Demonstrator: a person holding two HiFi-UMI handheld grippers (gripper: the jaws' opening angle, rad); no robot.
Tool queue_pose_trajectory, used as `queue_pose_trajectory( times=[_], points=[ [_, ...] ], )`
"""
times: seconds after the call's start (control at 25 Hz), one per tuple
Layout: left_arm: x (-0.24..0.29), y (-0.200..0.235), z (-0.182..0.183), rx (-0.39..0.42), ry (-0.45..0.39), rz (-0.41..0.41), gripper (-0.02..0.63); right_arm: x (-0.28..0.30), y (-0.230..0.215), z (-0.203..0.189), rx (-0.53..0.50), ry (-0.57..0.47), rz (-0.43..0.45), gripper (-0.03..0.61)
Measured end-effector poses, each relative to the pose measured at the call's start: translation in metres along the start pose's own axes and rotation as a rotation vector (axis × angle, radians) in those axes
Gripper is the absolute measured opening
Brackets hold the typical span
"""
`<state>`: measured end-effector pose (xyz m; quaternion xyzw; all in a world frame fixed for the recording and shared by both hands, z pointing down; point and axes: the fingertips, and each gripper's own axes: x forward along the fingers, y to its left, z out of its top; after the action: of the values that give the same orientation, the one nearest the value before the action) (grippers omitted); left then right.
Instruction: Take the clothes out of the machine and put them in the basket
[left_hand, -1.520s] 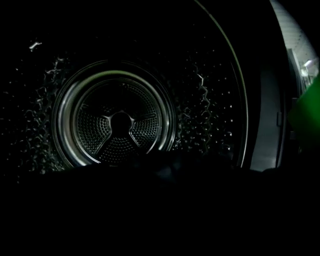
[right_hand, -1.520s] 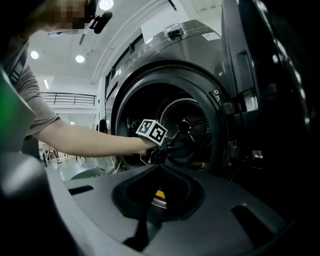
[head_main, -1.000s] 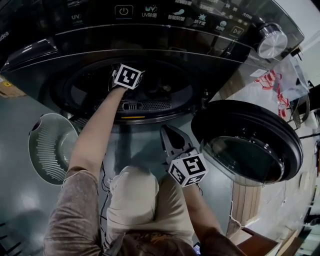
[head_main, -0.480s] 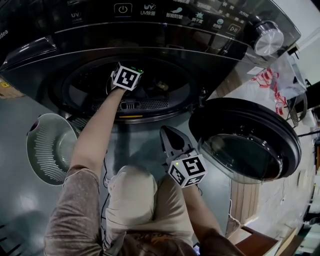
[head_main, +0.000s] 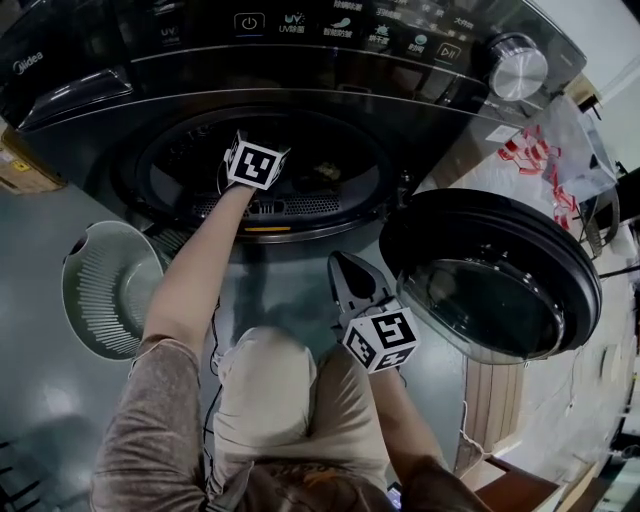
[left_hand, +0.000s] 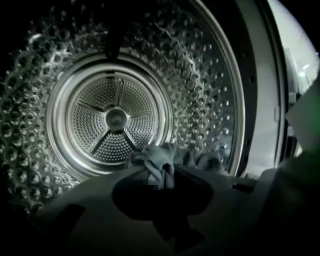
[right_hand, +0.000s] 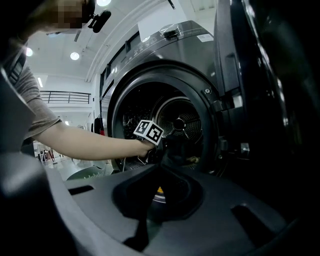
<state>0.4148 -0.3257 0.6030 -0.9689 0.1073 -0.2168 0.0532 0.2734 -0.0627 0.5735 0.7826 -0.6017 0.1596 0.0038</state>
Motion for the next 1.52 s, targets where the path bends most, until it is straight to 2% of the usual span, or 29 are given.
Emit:
queue_pose_trajectory(
  times=[0.2, 0.36, 0.76, 1.08, 1.52],
  points=[
    [-0.041, -0.009, 0.027, -0.019, -0.105, 0.015, 0.077, -0.011, 0.003, 0.005, -0.01, -0.017, 0.007, -0.003],
    [-0.08, -0.019, 0.035, -0.041, -0.154, 0.033, 0.077, -0.023, 0.003, 0.008, -0.012, -0.03, 0.017, -0.003],
    [-0.176, -0.036, 0.037, -0.103, -0.223, 0.095, 0.074, -0.047, 0.014, 0.007, -0.04, -0.033, 0.084, -0.003],
    [-0.242, -0.044, 0.058, -0.12, -0.29, 0.128, 0.074, -0.05, 0.031, 0.003, -0.061, -0.026, 0.159, -0.003],
    [-0.323, -0.034, 0.061, -0.173, -0.334, 0.197, 0.074, -0.037, 0.066, 0.003, -0.096, -0.018, 0.272, -0.002]
  ],
)
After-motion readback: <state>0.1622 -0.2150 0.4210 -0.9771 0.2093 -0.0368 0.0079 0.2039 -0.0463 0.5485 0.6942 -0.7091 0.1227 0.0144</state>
